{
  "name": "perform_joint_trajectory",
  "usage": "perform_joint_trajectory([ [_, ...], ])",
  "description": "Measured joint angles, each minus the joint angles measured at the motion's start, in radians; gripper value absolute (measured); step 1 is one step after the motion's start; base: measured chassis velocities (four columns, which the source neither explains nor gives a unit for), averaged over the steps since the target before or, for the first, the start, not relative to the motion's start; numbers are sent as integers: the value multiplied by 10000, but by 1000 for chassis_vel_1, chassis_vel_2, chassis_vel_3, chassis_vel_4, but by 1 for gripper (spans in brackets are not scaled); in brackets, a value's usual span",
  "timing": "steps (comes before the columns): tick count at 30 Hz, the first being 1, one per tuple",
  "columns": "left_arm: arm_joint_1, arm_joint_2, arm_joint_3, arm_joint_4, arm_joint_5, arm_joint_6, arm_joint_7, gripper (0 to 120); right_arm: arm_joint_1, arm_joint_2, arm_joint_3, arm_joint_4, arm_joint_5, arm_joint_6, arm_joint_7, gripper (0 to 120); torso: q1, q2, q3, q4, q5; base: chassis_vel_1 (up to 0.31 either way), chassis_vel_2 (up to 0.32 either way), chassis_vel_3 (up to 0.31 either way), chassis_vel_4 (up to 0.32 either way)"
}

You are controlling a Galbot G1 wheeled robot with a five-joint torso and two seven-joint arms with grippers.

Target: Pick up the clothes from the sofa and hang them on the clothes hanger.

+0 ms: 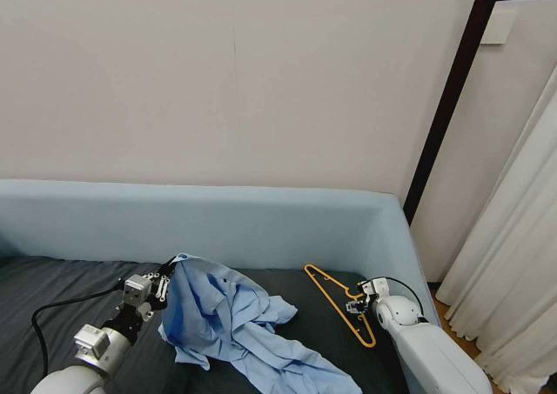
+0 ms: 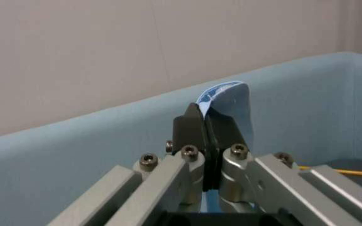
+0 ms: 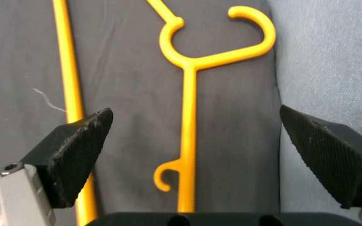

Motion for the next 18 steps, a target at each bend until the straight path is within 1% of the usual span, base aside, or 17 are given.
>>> perform_joint_trajectory([
  [5, -10, -17, -12, -2, -7, -2, -36, 0, 104, 163, 83, -557, -490, 222, -334, 99, 0, 0, 0, 1, 0, 0, 0, 0, 0],
  [8, -37, -50, 12, 52, -7, -8, -49, 0, 138, 316, 94, -809, -853, 275, -443, 90, 0, 0, 0, 1, 0, 0, 0, 0, 0],
  [9, -37, -50, 12, 52, -7, -8, -49, 0, 138, 316, 94, -809, -853, 275, -443, 90, 0, 0, 0, 1, 0, 0, 0, 0, 0],
  [10, -52, -56, 28, 66, -7, -9, -52, 0, 151, 363, 95, -887, -961, 276, -445, 87, 0, 0, -1, 2, 0, 0, 0, 0, 0],
  [11, -73, -59, 43, 78, -7, -9, -56, 0, 169, 420, 109, -998, -1094, 276, -444, 81, 0, 0, -1, 2, -2, 0, 0, 0, 0],
  [13, -99, -59, 55, 91, -7, -11, -67, 0, 209, 511, 148, -1194, -1212, 276, -445, 74, 0, 0, 0, 0, -1, 0, 0, 0, 0],
  [14, -105, -54, 59, 92, -9, -11, -70, 0, 245, 562, 174, -1309, -1232, 276, -448, 67, 0, 0, -1, 1, -1, 0, 0, 0, 0],
  [15, -105, -54, 59, 92, -9, -11, -70, 0, 245, 562, 174, -1309, -1232, 276, -448, 67, 0, 0, -1, 1, -1, 0, 0, 0, 0],
  [18, -117, -19, 60, 99, -24, -12, -80, 0, 303, 605, 202, -1459, -1229, 271, -516, 54, 0, 1, -2, 3, 0, 0, 0, 0, 0],
])
